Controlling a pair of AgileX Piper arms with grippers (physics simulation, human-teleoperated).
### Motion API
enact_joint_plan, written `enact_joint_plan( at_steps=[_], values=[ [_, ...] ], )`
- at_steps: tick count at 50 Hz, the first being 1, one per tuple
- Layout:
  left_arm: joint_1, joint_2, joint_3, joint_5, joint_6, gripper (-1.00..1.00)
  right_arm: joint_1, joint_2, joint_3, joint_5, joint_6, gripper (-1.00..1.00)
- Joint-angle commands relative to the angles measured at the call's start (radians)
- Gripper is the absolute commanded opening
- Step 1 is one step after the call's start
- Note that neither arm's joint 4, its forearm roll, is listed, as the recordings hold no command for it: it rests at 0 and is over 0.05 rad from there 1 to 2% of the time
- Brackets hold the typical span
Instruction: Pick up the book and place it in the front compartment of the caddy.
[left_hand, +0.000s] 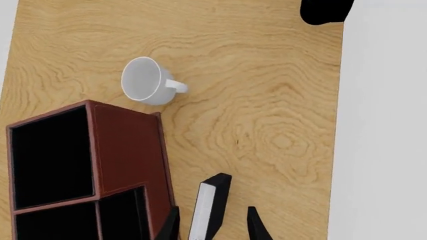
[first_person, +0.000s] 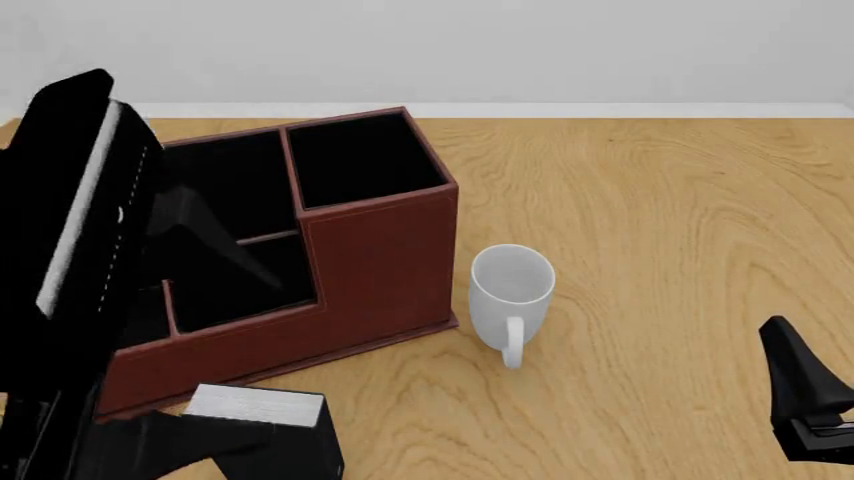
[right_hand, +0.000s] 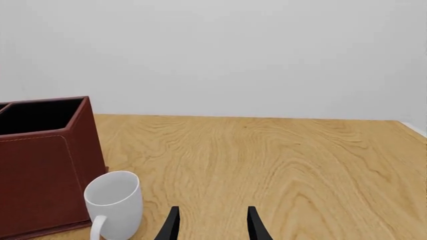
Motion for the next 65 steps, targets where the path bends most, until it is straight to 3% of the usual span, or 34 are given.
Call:
enact_joint_plan(
  at_steps=[1, 8, 18, 23, 25, 26, 29, 34, 40, 41, 43, 44, 58, 65],
  values=[
    [-0.023, 0.052, 0.072, 0.021, 0.065, 1.00, -0.007, -0.001, 0.000, -0.001, 0.002, 1.00],
    [0.024, 0.061, 0.125, 0.021, 0.112, 1.00, -0.007, -0.003, -0.001, 0.000, 0.003, 1.00],
    [0.165, 0.061, 0.206, 0.021, 0.283, 1.00, -0.009, -0.007, -0.002, 0.003, 0.005, 1.00],
    [0.151, 0.062, 0.218, 0.021, 0.278, 1.00, -0.009, -0.006, -0.002, 0.002, 0.006, 1.00],
    [0.175, 0.063, 0.236, 0.021, 0.305, 1.00, -0.011, -0.006, -0.004, 0.002, 0.006, 1.00],
    [0.236, 0.062, 0.243, 0.021, 0.374, 1.00, -0.014, -0.006, -0.004, 0.002, 0.008, 1.00],
    [0.236, 0.068, 0.246, 0.021, 0.368, 1.00, -0.014, -0.006, -0.005, 0.002, 0.007, 1.00],
    [0.291, 0.076, 0.243, 0.021, 0.421, 1.00, -0.018, -0.007, -0.006, 0.002, 0.008, 1.00],
    [0.289, 0.081, 0.235, 0.021, 0.410, 1.00, -0.020, -0.005, -0.005, 0.000, 0.008, 1.00],
    [0.322, 0.071, 0.233, 0.021, 0.458, 1.00, -0.020, -0.005, -0.005, 0.000, 0.007, 1.00],
    [0.313, 0.079, 0.237, 0.021, 0.438, 1.00, -0.021, -0.005, -0.004, 0.000, 0.008, 1.00],
    [0.342, 0.075, 0.237, 0.021, 0.479, 1.00, -0.022, -0.004, -0.002, -0.001, 0.007, 1.00],
    [0.318, 0.077, 0.256, 0.021, 0.443, 1.00, -0.024, 0.017, 0.002, -0.013, 0.003, 1.00],
    [0.276, 0.069, 0.293, 0.003, 0.390, 1.00, -0.026, 0.015, 0.002, -0.008, 0.003, 1.00]
  ],
)
